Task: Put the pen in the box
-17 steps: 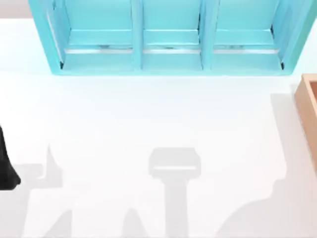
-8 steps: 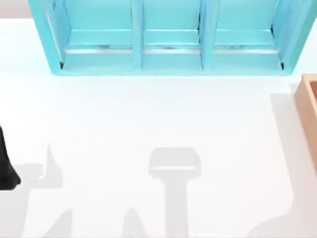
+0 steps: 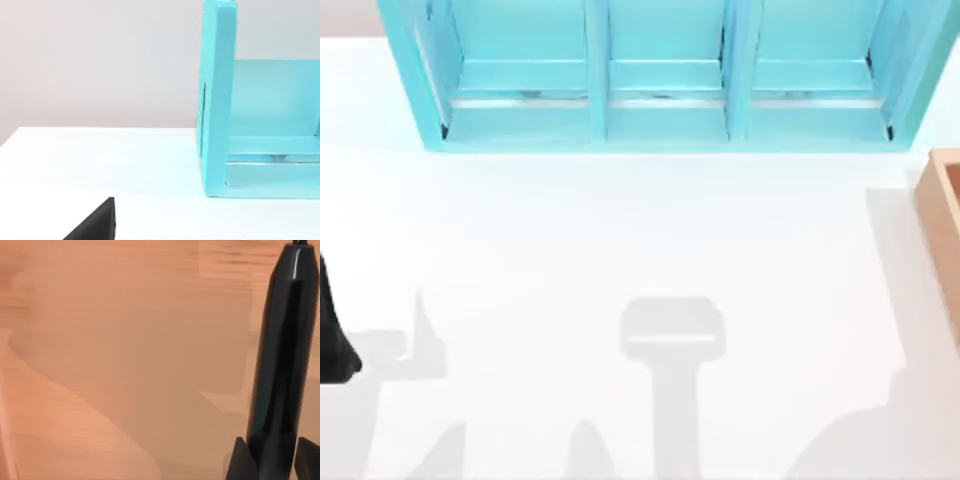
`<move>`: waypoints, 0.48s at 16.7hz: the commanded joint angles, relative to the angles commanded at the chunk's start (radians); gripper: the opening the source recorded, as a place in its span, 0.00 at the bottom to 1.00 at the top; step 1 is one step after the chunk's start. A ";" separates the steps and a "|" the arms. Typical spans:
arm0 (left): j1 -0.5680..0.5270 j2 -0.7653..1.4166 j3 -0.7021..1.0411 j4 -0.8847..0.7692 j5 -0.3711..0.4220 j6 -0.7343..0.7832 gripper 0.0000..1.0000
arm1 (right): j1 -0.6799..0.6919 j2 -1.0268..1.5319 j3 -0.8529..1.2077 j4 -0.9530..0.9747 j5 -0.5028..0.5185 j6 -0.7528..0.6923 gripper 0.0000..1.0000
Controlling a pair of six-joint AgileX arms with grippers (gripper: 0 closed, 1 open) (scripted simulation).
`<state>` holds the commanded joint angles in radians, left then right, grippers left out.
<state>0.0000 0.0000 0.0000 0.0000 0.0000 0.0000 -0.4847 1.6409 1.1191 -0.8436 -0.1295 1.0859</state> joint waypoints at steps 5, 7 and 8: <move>0.000 0.000 0.000 0.000 0.000 0.000 1.00 | -0.003 0.010 -0.040 0.076 -0.011 0.036 0.00; 0.000 0.000 0.000 0.000 0.000 0.000 1.00 | -0.003 0.010 -0.040 0.076 -0.011 0.036 0.00; 0.000 0.000 0.000 0.000 0.000 0.000 1.00 | -0.003 0.010 -0.040 0.076 -0.011 0.036 0.00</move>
<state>0.0000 0.0000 0.0000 0.0000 0.0000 0.0000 -0.4880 1.6505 1.0792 -0.7675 -0.1400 1.1217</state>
